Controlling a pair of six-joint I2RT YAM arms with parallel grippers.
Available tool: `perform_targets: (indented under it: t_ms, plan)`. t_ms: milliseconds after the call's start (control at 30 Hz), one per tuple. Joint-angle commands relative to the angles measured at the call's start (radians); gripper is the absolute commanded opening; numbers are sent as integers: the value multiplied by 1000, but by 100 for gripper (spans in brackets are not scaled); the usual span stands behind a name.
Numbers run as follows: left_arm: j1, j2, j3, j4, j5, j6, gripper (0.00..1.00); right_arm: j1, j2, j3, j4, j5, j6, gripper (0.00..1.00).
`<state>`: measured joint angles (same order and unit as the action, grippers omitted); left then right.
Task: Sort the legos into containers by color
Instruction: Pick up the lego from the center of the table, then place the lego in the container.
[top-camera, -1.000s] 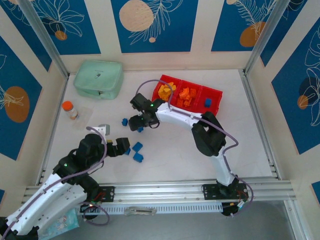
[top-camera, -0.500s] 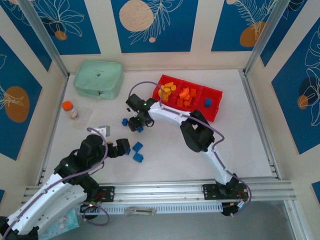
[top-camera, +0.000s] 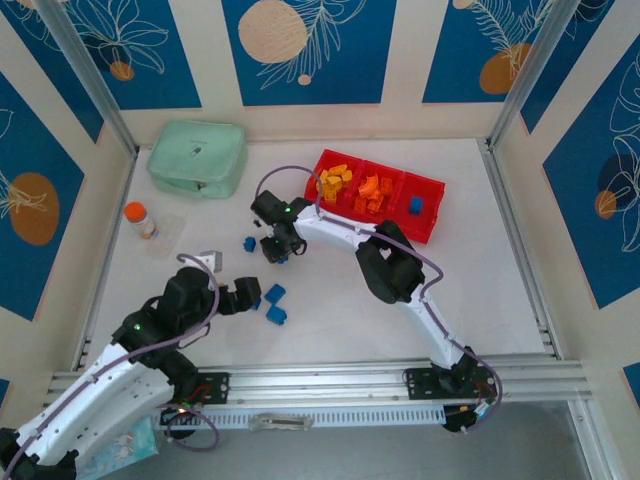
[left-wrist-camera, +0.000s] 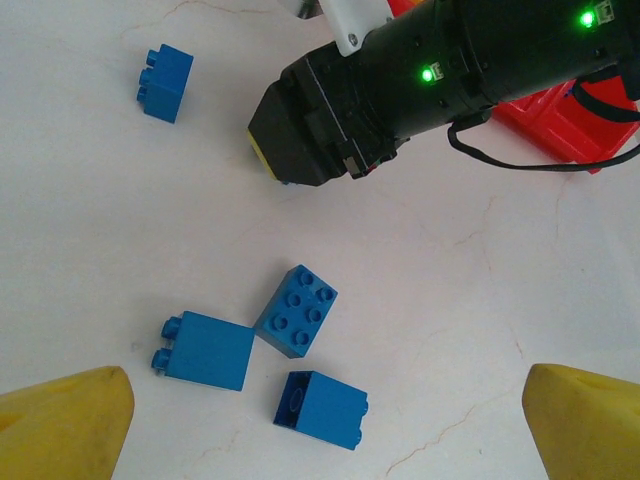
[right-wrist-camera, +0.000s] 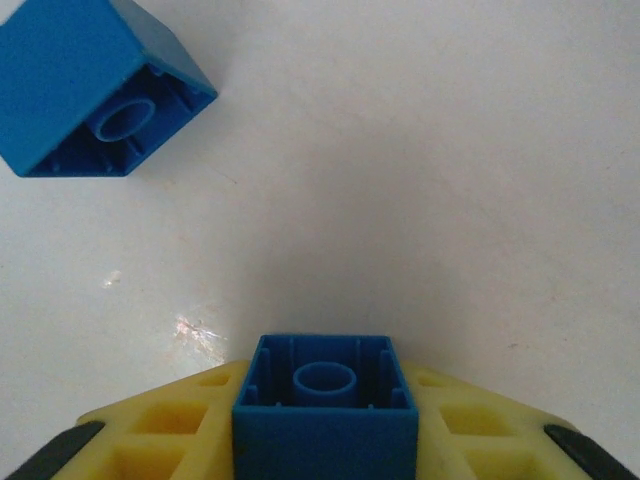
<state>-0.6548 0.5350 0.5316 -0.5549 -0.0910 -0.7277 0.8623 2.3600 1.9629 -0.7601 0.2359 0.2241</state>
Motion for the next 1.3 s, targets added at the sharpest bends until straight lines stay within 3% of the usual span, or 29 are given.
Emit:
perform_targets:
  t_ms: [0,400,600,767,967,1267]
  plan:
    - [9,6,-1,42,8,-4,99,7,-44,7,-32,2,1,31]
    - [9,97,29,144,103,5,99,-62,-355,-235,-34,41,112,27]
    - [8,192,42,254,183,2,99,-175,-523,-348,-76,104,170,27]
    - [-6,283,51,352,229,-1,99,-343,-628,-426,-76,114,226,27]
    - [-48,397,86,438,238,1,99,-537,-630,-438,-49,169,251,27]
    - [-105,575,140,558,244,-12,99,-700,-503,-359,-5,174,278,28]
